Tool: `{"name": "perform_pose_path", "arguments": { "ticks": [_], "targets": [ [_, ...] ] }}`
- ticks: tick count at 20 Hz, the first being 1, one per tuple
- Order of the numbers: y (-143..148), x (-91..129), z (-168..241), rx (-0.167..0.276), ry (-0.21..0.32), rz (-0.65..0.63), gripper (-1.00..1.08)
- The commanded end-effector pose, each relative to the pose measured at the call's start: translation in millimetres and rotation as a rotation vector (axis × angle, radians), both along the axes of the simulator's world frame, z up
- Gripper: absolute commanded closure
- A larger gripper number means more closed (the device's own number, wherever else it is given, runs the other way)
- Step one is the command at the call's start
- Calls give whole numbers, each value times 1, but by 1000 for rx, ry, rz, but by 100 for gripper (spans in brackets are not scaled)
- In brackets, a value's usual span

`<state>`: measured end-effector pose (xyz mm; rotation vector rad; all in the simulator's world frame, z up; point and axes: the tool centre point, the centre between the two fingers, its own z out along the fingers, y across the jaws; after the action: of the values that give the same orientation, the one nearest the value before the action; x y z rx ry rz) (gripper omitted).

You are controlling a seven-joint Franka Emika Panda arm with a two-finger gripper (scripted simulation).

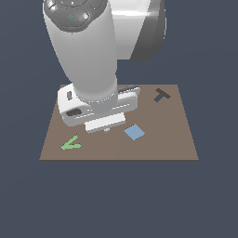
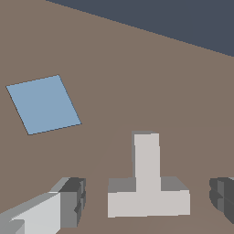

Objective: Insert a designated object into the corresponding slot on a board.

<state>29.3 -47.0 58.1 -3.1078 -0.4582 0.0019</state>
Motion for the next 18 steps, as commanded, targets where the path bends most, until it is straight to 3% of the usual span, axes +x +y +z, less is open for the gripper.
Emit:
{"name": "perform_pose_path", "arguments": {
  "ticks": [1, 16, 17, 18],
  "targets": [
    [-1, 3, -6, 0, -1, 20, -92],
    [-1, 4, -28, 0, -1, 30, -92],
    [-1, 4, -28, 0, -1, 30, 108],
    [-1, 4, -28, 0, -1, 30, 108]
  ]
}}
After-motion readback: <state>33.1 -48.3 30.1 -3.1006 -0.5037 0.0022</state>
